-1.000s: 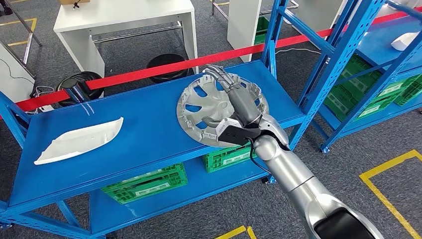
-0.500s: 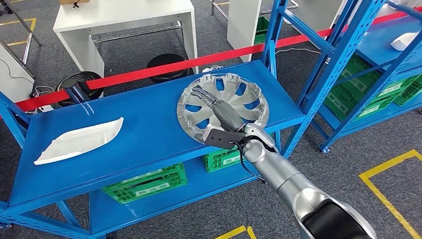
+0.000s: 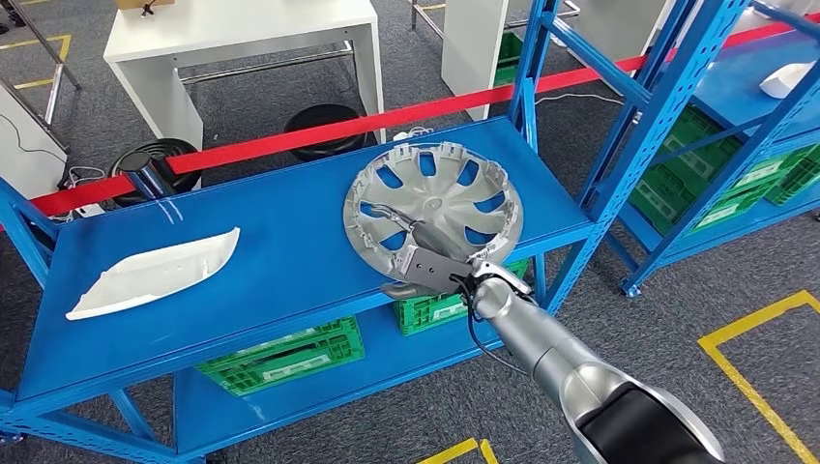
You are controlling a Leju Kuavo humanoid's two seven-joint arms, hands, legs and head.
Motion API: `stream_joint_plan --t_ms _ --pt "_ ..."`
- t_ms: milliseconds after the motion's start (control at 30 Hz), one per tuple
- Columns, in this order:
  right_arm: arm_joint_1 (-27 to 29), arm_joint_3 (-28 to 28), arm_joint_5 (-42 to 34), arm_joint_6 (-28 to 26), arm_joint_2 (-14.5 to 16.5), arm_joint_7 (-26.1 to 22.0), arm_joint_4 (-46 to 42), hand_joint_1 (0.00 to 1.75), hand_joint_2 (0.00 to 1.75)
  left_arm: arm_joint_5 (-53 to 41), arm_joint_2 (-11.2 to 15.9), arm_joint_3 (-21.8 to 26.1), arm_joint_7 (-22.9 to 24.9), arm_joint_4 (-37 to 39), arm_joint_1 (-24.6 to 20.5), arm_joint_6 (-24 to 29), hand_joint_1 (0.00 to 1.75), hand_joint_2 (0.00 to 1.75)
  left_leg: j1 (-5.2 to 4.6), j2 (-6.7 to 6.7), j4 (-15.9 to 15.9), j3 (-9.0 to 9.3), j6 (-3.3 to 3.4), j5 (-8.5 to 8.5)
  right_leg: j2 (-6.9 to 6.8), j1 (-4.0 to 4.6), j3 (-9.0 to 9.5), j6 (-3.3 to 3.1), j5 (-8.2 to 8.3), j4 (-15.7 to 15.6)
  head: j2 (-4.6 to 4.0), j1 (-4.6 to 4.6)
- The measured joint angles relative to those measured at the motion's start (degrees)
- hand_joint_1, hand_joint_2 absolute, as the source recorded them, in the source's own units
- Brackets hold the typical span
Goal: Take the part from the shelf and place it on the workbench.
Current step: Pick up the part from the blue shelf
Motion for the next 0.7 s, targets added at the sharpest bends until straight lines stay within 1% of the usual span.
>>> stream_joint_plan --t_ms 100,167,367,533,700 --pt "-0.96 0.01 0.67 0.72 0.0 0.57 2.04 0.0 1.75 0.48 0.0 0.13 -0.34 0.0 0.01 -0.05 0.0 1.75 0.0 0.01 0.01 0.0 0.0 0.0 0.0 -0.01 0.0 0.0 0.0 0.0 0.0 0.0" --pt "-1.76 0.06 2.18 0.19 0.0 1.51 3.26 0.0 1.75 0.85 0.0 0.31 -0.41 0.0 0.02 -0.05 0.0 1.75 -0.01 0.01 0.01 0.01 0.0 0.0 0.0 -0.01 0.0 0.0 0.0 0.0 0.0 0.0" --pt "-4.09 2.53 9.03 -5.52 -0.29 5.24 6.69 0.0 1.75 1.23 -0.05 0.84 -0.57 0.0 0.07 -0.05 0.0 1.75 -0.02 0.01 0.01 0.01 0.0 0.0 0.01 0.0 0.0 0.0 0.0 0.0 -0.01 0.0" --pt "-5.07 4.29 10.69 -8.16 -1.05 5.55 8.16 0.0 1.75 1.23 -0.13 0.97 -0.56 0.05 0.15 -0.05 0.0 1.75 -0.04 0.01 0.02 0.01 0.0 0.0 0.01 0.0 -0.01 0.0 0.0 0.0 0.0 0.0" --pt "-5.67 5.45 12.09 -9.39 -1.69 5.82 9.17 0.0 1.75 1.54 -0.24 1.48 -0.56 0.07 0.16 -0.01 0.0 1.75 -0.04 0.01 0.02 0.01 0.0 0.0 0.01 0.0 -0.01 0.0 0.0 0.0 0.0 0.0"
